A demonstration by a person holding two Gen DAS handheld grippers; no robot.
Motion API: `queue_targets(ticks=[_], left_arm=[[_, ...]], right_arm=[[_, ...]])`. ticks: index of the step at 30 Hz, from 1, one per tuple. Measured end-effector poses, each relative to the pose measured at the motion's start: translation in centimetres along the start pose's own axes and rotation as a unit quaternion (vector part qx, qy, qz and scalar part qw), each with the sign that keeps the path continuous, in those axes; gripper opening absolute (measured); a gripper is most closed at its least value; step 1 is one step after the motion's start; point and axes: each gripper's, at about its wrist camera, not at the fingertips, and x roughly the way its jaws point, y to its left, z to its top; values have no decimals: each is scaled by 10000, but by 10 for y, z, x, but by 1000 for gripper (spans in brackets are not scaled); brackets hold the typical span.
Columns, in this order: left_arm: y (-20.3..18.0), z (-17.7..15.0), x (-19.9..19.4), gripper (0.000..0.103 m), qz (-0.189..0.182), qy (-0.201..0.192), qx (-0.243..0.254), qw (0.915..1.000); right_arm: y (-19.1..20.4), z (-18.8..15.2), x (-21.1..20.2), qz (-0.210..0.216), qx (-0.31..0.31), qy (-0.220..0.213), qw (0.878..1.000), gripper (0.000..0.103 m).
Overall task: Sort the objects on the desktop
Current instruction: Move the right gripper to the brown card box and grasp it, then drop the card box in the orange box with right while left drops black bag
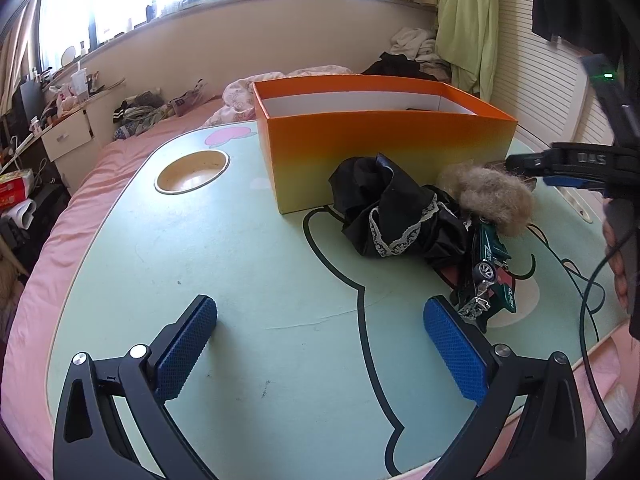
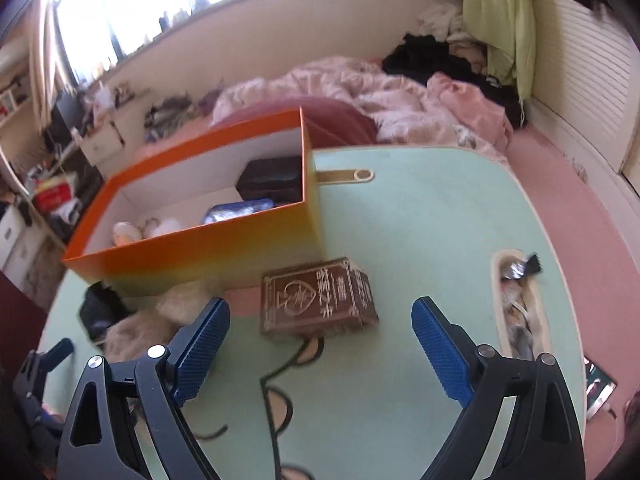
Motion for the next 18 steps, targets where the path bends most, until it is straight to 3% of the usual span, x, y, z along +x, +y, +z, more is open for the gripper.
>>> queue_targets(ticks=[1,3,8,13,15,17,18], left_arm=[[0,0,-1,103,-2,4,5,10000],[-1,1,-1,103,0,16,25,10000],[3,9,-6,103,-75,4,-127,9999],[14,44,-11,102,-792,-119,-761,9939],[10,57,-3,92,-792,-90,-793,9937],[0,66,13,66,-886,186,-664,9937],[-5,66,23,61,-990,380,-586,9926]], right_arm=[[-2,1,7,7,28,123,9999,89],[-2,2,5,-47,-131,-5,9999,57],[-11,-9,-7,257,0,-185,9995,57],[-8,-18,-25,441,101,-419,9981,57],[-2,-17,-30,458,47,-481,9978,57],[2,-17,-32,514,25,-498,9974,57],[5,-18,-33,542,21,-502,9973,57]])
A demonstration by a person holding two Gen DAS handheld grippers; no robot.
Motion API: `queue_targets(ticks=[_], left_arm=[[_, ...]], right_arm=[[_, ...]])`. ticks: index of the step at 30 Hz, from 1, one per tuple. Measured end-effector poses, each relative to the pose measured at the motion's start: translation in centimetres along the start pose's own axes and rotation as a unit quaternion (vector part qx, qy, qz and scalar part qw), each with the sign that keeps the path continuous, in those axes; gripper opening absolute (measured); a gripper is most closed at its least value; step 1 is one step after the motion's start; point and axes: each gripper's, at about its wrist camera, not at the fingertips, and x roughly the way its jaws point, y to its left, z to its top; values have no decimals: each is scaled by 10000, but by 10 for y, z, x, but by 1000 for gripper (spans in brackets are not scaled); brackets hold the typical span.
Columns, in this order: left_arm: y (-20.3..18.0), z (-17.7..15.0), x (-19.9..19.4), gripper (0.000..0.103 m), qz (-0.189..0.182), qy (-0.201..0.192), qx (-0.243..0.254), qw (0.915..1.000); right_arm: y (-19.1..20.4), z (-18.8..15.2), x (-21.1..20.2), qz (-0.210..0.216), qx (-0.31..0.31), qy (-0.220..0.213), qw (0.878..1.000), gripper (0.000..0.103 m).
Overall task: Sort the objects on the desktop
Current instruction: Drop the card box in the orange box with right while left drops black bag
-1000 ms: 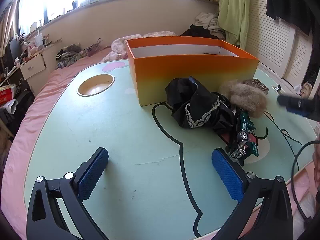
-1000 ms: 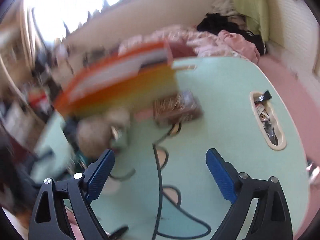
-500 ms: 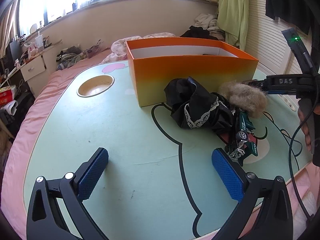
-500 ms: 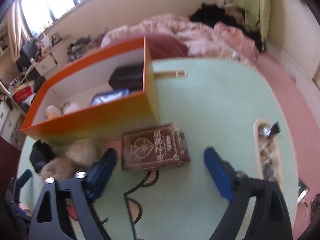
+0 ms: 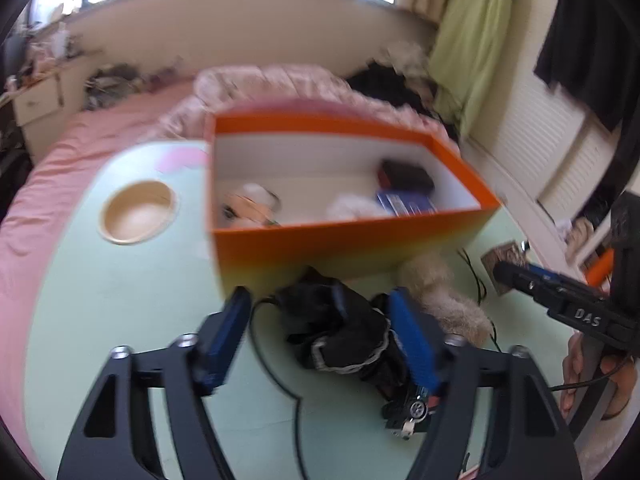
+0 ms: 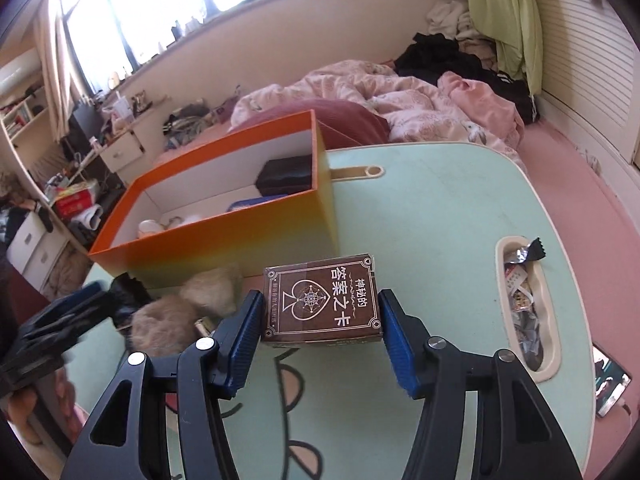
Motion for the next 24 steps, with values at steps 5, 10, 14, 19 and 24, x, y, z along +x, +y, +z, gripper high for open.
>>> queue_targets(ticks=[5,10,14,19,24], left_arm=[[2,-12,5,38,-219,10,-23,9998],[10,-12,-39,35,-296,-483,-47,9984],[-4,22,-64,35,-373,-945,73,9948],[-6,67,-47,63,-297,-1201,-138,9922],[6,43,-29,77,-254,-1017,-415,9936]], right_arm=[[4,0,-6,1,4,-103,9999,57],[17,16,-32,248,6,-732,9970,57],[42,49,-35,406,-134,-956,9945,58],[57,76,5,193,-205,-936,9952,68],[59,57,23,-255,-585,-710,9954,89]])
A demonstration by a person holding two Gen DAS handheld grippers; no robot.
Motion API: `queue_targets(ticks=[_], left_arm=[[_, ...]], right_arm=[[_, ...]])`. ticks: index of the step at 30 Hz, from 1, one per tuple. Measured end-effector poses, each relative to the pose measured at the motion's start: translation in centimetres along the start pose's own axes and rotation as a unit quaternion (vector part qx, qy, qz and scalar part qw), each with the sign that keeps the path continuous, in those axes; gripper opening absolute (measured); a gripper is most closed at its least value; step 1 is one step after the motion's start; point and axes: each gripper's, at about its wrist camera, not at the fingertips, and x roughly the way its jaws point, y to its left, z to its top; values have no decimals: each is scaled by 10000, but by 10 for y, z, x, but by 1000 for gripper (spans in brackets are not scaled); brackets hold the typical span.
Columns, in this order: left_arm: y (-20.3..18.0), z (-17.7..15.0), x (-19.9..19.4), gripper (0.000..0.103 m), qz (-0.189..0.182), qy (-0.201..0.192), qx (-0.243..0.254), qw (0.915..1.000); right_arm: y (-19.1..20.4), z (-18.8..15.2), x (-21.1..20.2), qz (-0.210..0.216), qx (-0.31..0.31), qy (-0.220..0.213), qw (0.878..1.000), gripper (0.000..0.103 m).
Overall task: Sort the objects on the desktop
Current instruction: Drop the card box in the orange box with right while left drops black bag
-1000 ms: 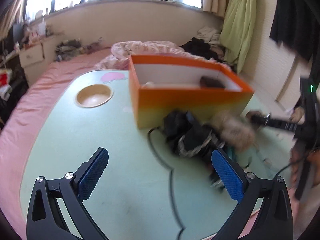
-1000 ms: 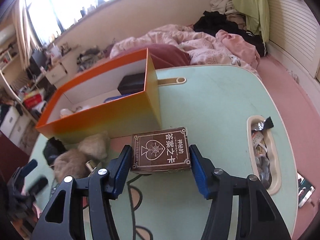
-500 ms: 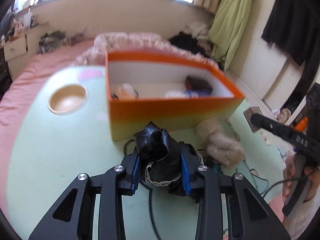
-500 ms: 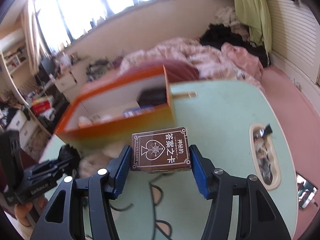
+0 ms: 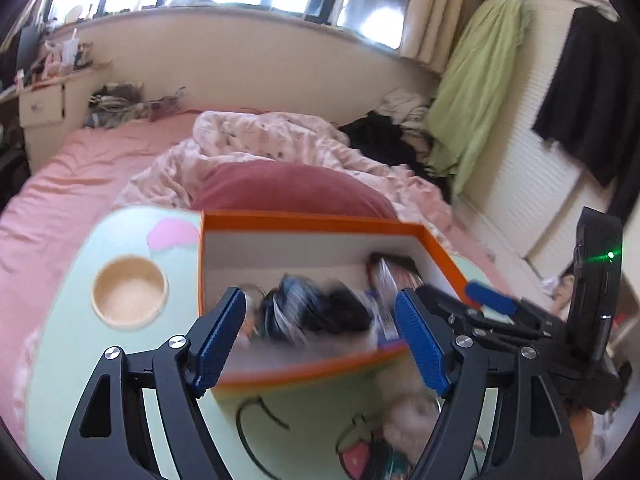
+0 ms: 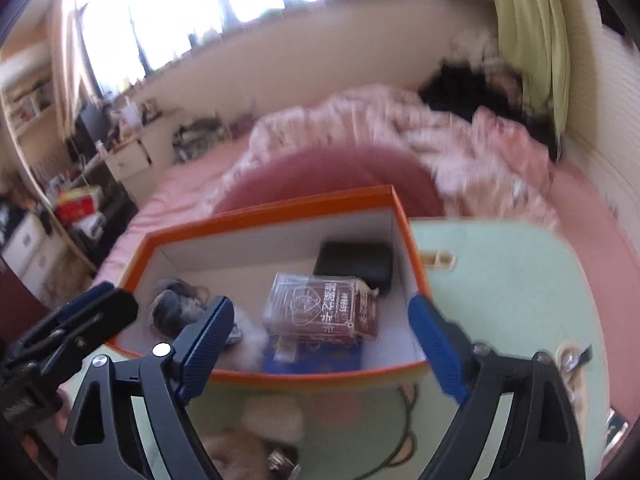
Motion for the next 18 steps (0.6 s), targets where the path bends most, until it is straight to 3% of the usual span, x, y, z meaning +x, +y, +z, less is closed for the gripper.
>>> queue_targets(ticks=[3,5,9,13,14,15,16,17,18], left_arm=[[-1,-22,-24,77,47,-160,212,9996],[-5,-38,-38,77,15,0,515,9987],[-5,-71,-54,77,-172,429,884,9950],[6,-100,-55,77,42,699,978,9927],[10,-107,-51,77,144,768,1074,9911],[14,-112,-47,77,241,809,1172,9895],[15,-118,-45,82,460,622,1393,9872],[15,-122,-43,92,742,543,1557,9835],[16,-123,-42,94,782,456,1554,9837]], right_arm=[[3,-16,-37,265,-21,-512,9983,89],[7,-27,-57,359,-173,-585,9975,89],[12,-64,-68,266,-593,52,9979,90],[1,-112,-48,396,-366,1112,9923,90],[0,-119,-49,349,-353,1037,9934,91],[2,-126,-51,75,-508,831,9952,102],[4,-130,-46,-64,-600,976,9934,103],[8,-132,-46,-186,-775,838,9933,103],[8,-131,-45,-100,-685,862,9939,103]])
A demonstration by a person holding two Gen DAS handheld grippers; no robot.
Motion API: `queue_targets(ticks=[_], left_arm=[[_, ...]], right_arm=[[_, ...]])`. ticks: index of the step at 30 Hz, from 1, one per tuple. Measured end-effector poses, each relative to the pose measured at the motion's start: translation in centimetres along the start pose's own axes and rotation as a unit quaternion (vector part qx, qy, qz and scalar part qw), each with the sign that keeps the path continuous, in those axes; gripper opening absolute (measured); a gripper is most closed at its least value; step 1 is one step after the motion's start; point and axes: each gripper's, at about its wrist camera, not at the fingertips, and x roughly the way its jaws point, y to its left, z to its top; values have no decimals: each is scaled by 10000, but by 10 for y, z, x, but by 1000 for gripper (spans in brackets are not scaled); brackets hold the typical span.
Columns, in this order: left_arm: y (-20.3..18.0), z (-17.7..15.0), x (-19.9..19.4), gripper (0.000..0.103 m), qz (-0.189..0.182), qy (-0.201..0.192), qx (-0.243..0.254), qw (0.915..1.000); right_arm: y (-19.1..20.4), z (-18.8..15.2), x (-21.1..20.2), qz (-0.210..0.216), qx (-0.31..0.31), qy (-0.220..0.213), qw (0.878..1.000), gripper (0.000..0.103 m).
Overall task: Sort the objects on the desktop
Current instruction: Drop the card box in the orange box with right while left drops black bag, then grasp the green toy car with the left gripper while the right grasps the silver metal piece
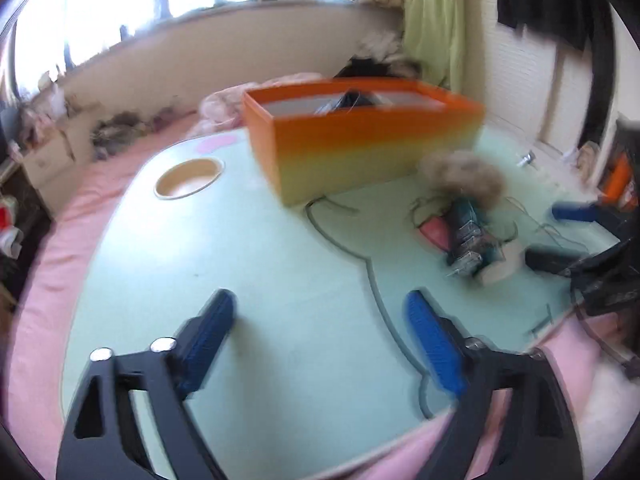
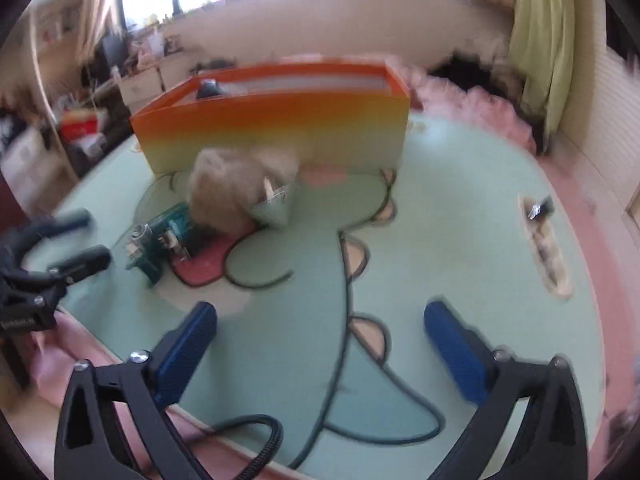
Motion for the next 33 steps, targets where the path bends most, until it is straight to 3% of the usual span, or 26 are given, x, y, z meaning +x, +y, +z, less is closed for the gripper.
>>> queue_targets(ticks=[4,8,12,16,18,21,23,25,29,31,32,33], left_arm=[[0,6,-1,94,-114,123,-22,9999],[1,8,-15,94,-323,-161,-181,9992],[-15,15,-21,90,-447,-192,106,9988],[-46,23,-21,74,-967,-21,504,9940],[-59,27,-17,71,-1119,37,655,9916],[-77,32,-6,57,-944,132,978,9906],[-77,37,4,44,-996,271,899,9906],[-72,38,14,39,-805,431,730,9931],[-64,39,15,30,-866,397,571,9938],[-64,37,12,27,-845,356,622,9938],[-64,34,9,27,-811,343,638,9941],[-62,32,6,27,-790,343,635,9943]], right_arm=[[4,4,2,-50,32,-69,10000,103],[3,6,4,-48,39,-106,9999,103],[0,1,3,-44,43,-121,9999,103],[-4,-8,-1,-23,56,-147,9999,103],[-4,-8,-1,-25,59,-161,9999,103],[-6,-8,-1,-92,80,-175,9998,103],[-12,-8,0,-137,233,-187,9995,103],[-15,-8,-2,-50,233,-222,9995,103],[-15,-3,-4,239,194,-249,9992,102],[-14,0,-7,353,271,-315,9985,83],[-14,5,-7,294,254,-318,9987,59],[-12,11,-6,214,186,-304,9991,47]])
